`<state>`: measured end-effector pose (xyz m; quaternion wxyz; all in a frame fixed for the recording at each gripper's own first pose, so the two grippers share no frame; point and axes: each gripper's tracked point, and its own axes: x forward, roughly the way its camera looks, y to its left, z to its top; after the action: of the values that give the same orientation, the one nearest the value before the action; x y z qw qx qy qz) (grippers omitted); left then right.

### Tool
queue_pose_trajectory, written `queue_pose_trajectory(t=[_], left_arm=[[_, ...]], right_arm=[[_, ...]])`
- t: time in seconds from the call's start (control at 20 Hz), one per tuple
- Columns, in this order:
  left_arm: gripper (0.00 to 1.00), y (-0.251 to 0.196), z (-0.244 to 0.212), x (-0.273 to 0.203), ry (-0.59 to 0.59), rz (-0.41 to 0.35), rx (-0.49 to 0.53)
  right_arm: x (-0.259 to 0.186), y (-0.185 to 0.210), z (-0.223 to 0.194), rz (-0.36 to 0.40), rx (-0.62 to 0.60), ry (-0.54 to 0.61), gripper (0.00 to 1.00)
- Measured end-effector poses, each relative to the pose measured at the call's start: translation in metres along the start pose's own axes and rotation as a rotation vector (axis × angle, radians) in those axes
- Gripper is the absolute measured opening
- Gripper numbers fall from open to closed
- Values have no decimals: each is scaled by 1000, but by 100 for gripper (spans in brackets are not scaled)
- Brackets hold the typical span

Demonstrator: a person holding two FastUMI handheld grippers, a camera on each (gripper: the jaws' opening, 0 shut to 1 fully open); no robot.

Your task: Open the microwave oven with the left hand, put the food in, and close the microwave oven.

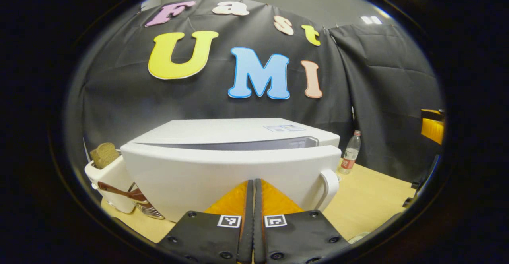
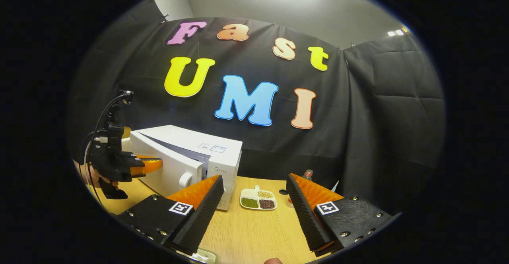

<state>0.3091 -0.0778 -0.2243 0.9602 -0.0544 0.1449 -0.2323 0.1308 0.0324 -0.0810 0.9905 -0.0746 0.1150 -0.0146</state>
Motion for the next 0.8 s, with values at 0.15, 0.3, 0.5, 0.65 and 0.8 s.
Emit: queue_pose_trajectory(t=[0.15, 0.3, 0.5, 0.65, 0.8], left_arm=[[8, 5, 4, 14, -5, 17, -24], [7, 13, 6, 25, -7, 47, -36], [7, 17, 5, 26, -14, 66, -44], [7, 19, 5, 28, -11, 71, -42], [7, 19, 5, 31, -14, 87, -33]], right_arm=[[-1, -2, -1, -1, -7, 5, 97], [0, -5, -3, -2, -3, 12, 97], [1, -7, -1, -4, -3, 9, 97], [5, -7, -2, 8, 7, 8, 97], [3, -3, 2, 26, 20, -3, 97]])
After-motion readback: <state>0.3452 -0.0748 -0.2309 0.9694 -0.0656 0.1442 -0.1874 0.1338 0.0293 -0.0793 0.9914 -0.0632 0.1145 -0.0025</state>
